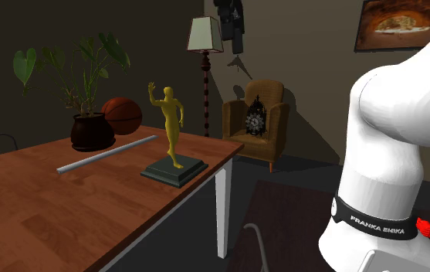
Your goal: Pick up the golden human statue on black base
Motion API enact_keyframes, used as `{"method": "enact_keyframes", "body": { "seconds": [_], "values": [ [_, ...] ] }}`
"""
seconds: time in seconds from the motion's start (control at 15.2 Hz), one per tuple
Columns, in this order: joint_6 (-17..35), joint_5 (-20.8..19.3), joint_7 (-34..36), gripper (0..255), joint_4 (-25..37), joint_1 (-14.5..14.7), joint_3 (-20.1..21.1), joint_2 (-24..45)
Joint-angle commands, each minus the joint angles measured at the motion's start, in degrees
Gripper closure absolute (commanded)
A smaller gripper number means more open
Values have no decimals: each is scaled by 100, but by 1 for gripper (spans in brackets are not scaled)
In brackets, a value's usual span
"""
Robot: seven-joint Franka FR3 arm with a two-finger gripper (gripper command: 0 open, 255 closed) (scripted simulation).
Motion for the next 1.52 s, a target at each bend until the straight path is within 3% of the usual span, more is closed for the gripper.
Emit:
{"method": "enact_keyframes", "body": {
  "seconds": [0.0, 0.73, 1.45],
  "values": [
    [0, 0, 0, 0, 0, 0, 0, 0],
    [1309, -414, -998, 0, 825, -190, -714, 1789],
    [2037, -176, -1979, 0, 2490, -339, -1298, 3856]
  ]
}}
